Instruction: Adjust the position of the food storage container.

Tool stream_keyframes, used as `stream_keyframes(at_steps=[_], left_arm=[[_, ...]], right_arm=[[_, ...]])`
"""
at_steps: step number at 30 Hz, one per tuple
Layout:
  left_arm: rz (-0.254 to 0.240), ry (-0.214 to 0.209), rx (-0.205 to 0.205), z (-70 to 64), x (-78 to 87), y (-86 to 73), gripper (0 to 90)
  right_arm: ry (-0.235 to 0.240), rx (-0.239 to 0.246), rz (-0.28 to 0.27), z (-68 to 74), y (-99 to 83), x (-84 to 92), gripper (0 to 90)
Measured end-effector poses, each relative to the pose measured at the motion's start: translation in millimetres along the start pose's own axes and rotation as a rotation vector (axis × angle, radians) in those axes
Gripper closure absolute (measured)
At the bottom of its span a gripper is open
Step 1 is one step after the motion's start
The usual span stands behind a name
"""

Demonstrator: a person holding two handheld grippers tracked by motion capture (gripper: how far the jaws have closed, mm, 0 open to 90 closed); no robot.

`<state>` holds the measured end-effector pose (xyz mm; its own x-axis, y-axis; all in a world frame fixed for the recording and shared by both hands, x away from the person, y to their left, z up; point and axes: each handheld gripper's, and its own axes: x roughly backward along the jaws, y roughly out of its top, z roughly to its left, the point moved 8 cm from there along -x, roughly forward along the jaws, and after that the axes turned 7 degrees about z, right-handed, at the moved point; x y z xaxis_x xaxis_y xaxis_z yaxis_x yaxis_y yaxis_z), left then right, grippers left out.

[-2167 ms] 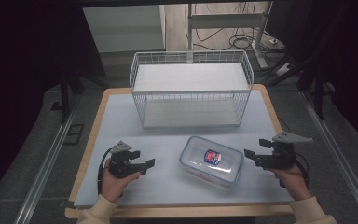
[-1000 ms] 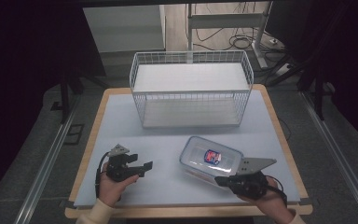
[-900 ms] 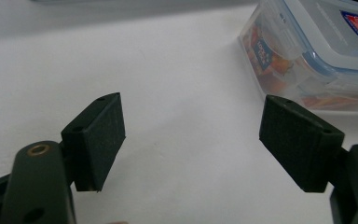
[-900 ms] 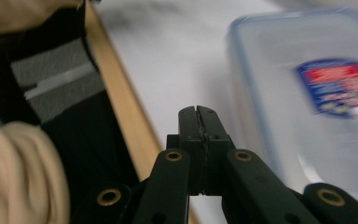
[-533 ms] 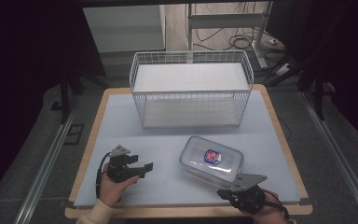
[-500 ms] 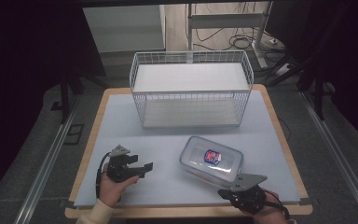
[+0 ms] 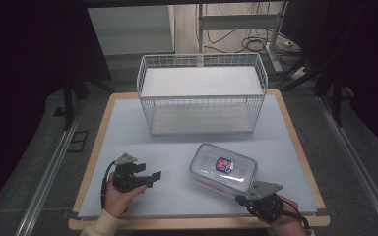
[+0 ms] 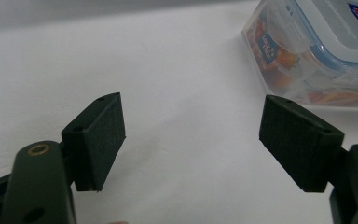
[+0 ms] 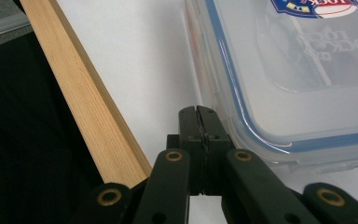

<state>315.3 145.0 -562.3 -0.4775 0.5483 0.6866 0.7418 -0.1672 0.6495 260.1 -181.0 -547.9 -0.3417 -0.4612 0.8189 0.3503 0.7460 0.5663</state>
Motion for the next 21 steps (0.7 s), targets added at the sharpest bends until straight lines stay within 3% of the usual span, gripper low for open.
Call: stream_keyframes(at_steps=[8, 11, 21], left_arm=[[0.009, 0.002, -0.006, 0.4, -0.9, -0.9, 22.1], [0.008, 0.003, -0.006, 0.2, -0.8, -0.8, 22.1], [0.009, 0.002, -0.003, -0.2, -1.9, -1.0, 22.1]], right_arm=[[-0.042, -0.03, -0.005, -15.4, -4.3, 4.5, 90.0], [-0.055, -0.067, -0.017, -26.9, -7.6, 6.0, 90.0], [-0.108, -0.122, -0.034, -49.8, -11.7, 6.6, 90.0]])
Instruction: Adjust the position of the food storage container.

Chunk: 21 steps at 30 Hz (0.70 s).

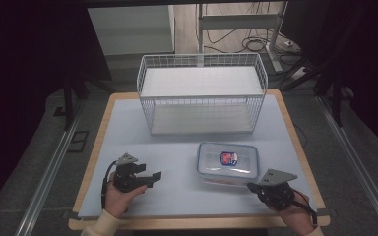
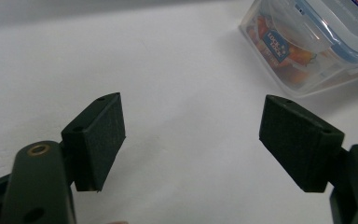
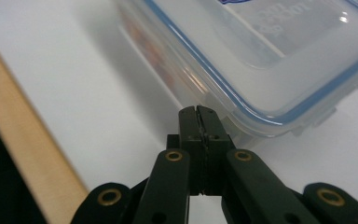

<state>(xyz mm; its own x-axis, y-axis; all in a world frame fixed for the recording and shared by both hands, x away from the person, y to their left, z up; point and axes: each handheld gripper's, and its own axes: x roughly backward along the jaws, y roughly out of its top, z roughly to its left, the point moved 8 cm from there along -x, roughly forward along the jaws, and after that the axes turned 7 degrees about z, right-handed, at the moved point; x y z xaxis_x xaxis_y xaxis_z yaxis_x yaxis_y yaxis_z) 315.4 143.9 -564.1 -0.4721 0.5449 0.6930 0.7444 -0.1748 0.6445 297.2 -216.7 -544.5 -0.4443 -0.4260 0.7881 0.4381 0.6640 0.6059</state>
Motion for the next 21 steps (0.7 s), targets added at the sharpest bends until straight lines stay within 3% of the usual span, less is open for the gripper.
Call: stream_keyframes(at_steps=[9, 12, 17, 20, 21], left_arm=[[0.001, 0.001, -0.001, -0.6, -0.7, -0.3, 22.0], [0.001, 0.001, 0.002, -0.2, -0.8, -0.1, 22.0], [-0.001, 0.002, 0.002, 0.6, -0.1, 0.7, 22.0], [-0.004, 0.004, -0.002, -0.1, 0.8, 0.9, 22.0], [-0.004, 0.004, -0.002, -0.1, 0.8, 0.9, 22.0]], right_arm=[[-0.012, -0.032, -0.001, -9.9, -2.6, -3.7, 90.0], [-0.002, -0.016, -0.005, -4.3, -0.9, 0.0, 90.0], [0.008, 0.004, -0.048, 2.4, 15.1, 11.4, 90.0], [-0.024, 0.003, -0.098, -10.5, 43.7, 24.7, 90.0], [-0.024, 0.003, -0.098, -10.5, 43.7, 24.7, 90.0]])
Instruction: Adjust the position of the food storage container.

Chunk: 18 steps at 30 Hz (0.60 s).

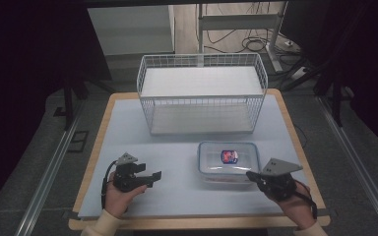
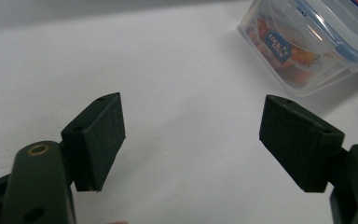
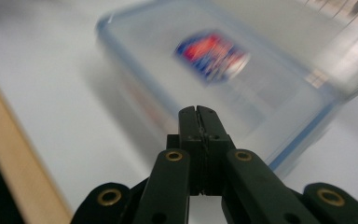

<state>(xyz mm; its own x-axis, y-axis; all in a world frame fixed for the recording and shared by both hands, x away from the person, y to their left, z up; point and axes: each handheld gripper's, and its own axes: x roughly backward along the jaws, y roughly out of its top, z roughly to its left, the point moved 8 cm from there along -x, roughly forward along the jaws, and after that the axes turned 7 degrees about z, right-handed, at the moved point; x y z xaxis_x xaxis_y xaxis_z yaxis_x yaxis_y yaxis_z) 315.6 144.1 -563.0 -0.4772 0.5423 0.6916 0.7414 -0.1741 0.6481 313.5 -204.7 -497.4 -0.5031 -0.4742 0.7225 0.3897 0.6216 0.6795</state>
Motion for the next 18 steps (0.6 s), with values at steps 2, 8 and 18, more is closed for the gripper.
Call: stream_keyframes(at_steps=[2, 8, 18], left_arm=[[-0.002, -0.002, -0.001, -0.6, 0.1, 0.0, 22.0], [0.002, -0.002, -0.002, -0.2, -0.5, -0.6, 22.0], [0.003, 0.009, -0.002, 0.0, -0.1, -1.3, 21.9]], right_arm=[[-0.013, -0.014, -0.014, -11.5, 15.8, 2.7, 90.0], [-0.087, -0.15, -0.018, -67.1, 38.9, -15.9, 90.0], [-0.149, -0.27, 0.08, -101.2, -7.7, -29.7, 90.0]])
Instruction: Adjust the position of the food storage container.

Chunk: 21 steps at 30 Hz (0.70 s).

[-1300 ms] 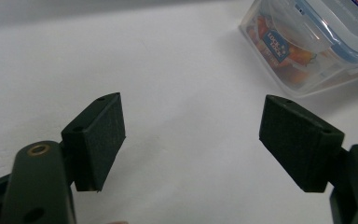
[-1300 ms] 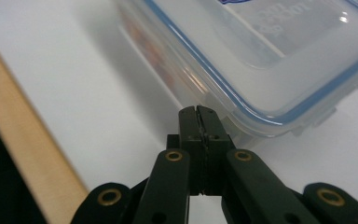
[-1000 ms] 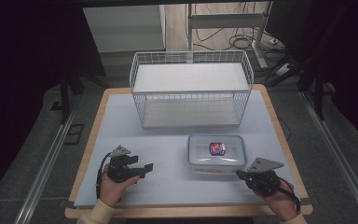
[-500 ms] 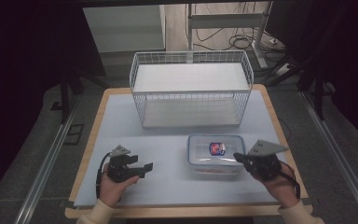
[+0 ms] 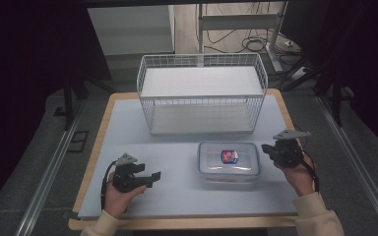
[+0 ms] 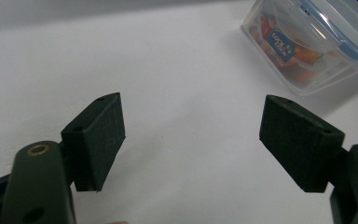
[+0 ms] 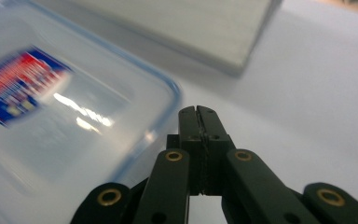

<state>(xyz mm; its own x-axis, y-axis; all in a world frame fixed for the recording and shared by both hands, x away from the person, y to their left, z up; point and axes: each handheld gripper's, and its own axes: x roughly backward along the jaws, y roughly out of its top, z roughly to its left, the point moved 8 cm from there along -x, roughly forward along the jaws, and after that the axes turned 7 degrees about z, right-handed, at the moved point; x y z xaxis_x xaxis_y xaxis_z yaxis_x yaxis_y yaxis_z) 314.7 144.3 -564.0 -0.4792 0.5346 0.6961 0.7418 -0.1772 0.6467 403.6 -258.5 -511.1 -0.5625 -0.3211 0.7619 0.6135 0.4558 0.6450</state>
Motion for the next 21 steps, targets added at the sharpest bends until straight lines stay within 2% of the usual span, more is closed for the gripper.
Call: stream_keyframes(at_steps=[1, 4, 6, 9, 11, 13, 18, 21], left_arm=[[0.004, 0.001, -0.006, -0.5, -0.9, -0.4, 21.9], [0.006, 0.002, -0.007, -0.5, -1.8, -0.7, 21.9], [0.008, 0.003, -0.006, 0.3, -2.0, -1.2, 21.9], [0.006, 0.002, -0.005, 1.0, -1.6, -1.2, 21.9], [0.006, 0.001, -0.004, 0.9, -1.4, -1.2, 21.9], [0.006, 0.001, -0.007, 0.0, -1.2, -1.1, 21.9], [0.007, 0.001, -0.01, -1.1, -1.7, -0.9, 21.8], [0.007, 0.004, -0.009, -0.4, -1.9, -0.9, 21.9]], right_arm=[[-0.004, -0.006, 0.026, -4.7, -6.6, -4.0, 90.0], [-0.007, -0.013, 0.047, -6.7, -11.8, -10.5, 90.0], [0.006, -0.001, 0.095, -3.5, -18.7, -22.8, 90.0], [0.037, 0.013, 0.129, 3.7, -22.3, -30.8, 90.0], [0.038, 0.028, 0.147, 7.9, -23.3, -33.5, 90.0], [0.032, 0.039, 0.154, 9.2, -23.7, -34.7, 90.0], [0.056, 0.036, 0.151, 13.2, -23.1, -37.0, 90.0], [0.077, 0.047, 0.147, 21.5, -18.9, -40.8, 90.0]])
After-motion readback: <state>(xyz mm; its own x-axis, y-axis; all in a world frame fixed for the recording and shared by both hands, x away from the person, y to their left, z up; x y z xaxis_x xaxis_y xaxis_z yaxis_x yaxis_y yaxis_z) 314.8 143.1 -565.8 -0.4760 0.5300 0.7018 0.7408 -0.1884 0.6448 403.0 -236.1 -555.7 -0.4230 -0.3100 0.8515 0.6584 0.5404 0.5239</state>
